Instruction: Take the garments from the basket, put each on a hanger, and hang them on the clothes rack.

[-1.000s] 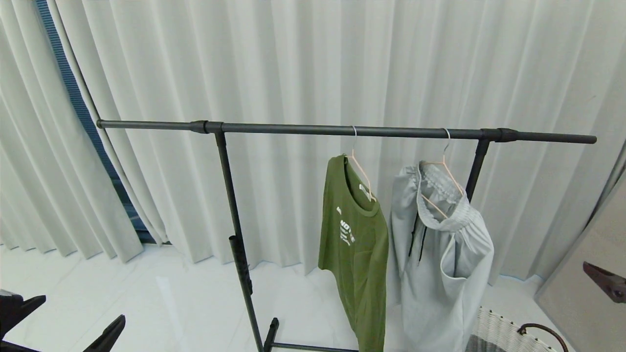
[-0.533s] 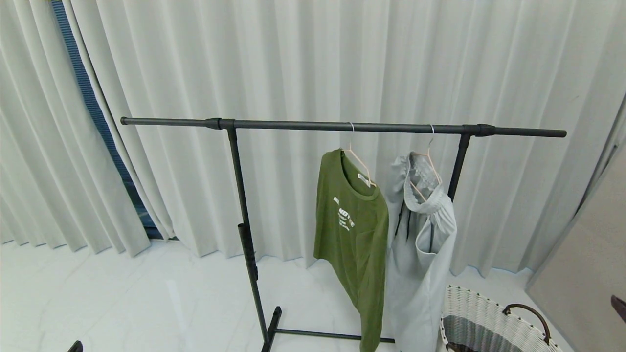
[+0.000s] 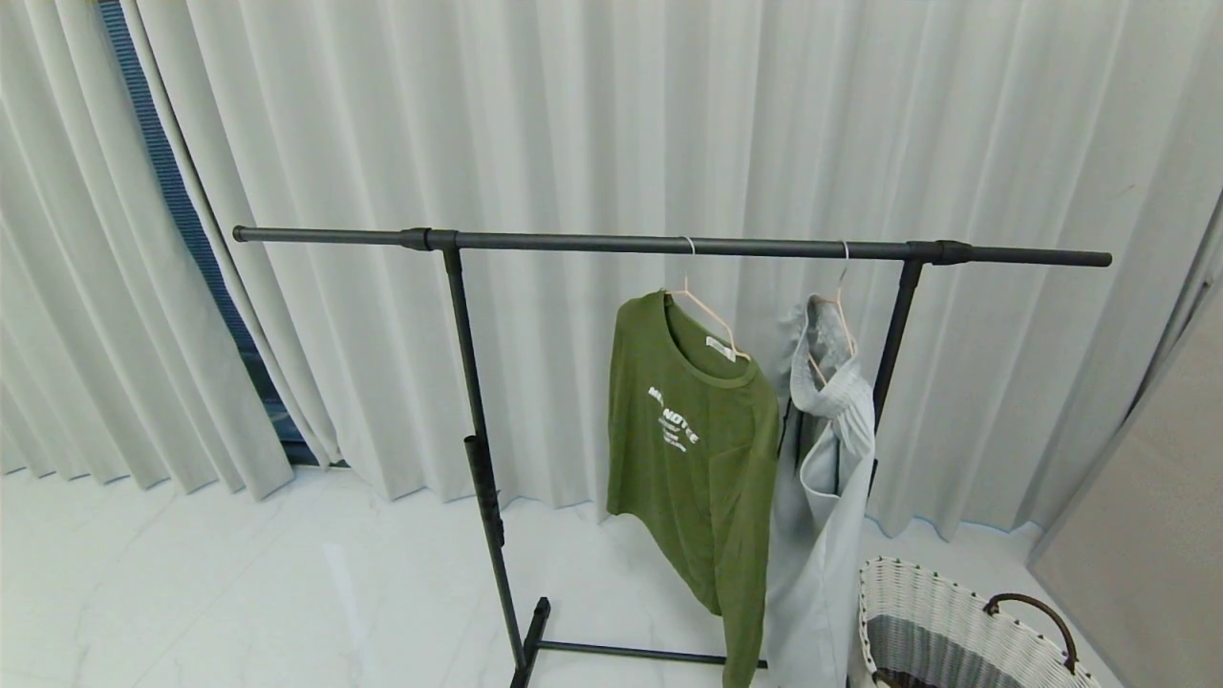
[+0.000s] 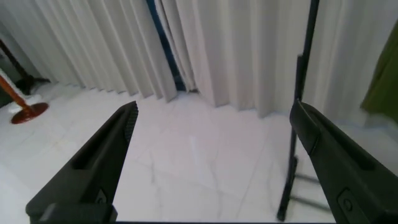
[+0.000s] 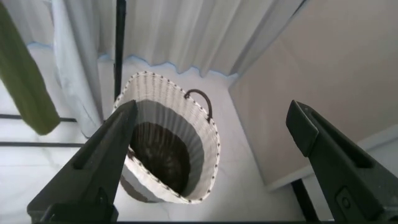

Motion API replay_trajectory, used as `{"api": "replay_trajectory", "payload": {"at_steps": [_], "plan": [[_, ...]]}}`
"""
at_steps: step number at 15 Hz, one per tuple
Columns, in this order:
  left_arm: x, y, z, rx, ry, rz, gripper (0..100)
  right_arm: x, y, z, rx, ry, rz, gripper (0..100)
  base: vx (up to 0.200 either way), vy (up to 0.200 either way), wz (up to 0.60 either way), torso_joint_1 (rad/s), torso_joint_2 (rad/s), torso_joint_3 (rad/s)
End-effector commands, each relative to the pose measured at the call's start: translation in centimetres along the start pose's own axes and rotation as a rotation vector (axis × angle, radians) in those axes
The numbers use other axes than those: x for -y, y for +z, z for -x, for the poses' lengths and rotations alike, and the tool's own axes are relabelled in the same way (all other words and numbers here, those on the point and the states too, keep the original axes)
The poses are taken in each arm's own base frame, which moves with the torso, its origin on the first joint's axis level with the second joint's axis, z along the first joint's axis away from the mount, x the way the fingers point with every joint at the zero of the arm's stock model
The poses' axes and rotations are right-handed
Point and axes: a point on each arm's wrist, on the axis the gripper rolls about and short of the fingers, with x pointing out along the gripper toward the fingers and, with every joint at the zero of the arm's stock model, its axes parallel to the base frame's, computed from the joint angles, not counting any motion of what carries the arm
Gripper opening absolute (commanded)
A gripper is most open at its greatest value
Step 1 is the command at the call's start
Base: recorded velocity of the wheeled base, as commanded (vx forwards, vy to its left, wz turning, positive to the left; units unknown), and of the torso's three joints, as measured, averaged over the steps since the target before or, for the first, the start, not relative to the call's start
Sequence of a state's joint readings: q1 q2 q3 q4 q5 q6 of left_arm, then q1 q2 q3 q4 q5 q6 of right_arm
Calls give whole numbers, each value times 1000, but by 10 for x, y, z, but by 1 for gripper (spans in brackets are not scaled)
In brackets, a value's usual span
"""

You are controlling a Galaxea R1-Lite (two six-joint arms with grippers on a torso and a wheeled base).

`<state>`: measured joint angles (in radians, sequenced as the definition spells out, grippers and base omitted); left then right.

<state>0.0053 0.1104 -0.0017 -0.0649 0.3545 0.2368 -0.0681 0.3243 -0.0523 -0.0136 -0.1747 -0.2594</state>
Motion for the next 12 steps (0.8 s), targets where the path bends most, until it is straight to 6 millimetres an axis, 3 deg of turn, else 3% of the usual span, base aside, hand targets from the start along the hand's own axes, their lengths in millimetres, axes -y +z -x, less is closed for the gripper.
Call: {"api": "replay_trajectory", "payload": {"at_steps": [1, 6, 10, 12], "plan": [[-2, -4, 8, 98, 13, 100, 100, 0, -14, 18, 121, -73, -25, 100, 0, 0, 0, 0, 0, 0], [-2, -4, 8, 100, -3, 126, 100, 0, -16, 19, 145, -75, -88, 100, 0, 0, 0, 0, 0, 0], [3, -3, 9, 132, -234, 194, 100, 0, -17, 18, 153, -76, -91, 100, 0, 0, 0, 0, 0, 0], [5, -7, 9, 89, -290, 234, 100, 0, -13, 16, 261, -74, -103, 100, 0, 0, 0, 0, 0, 0]]}}
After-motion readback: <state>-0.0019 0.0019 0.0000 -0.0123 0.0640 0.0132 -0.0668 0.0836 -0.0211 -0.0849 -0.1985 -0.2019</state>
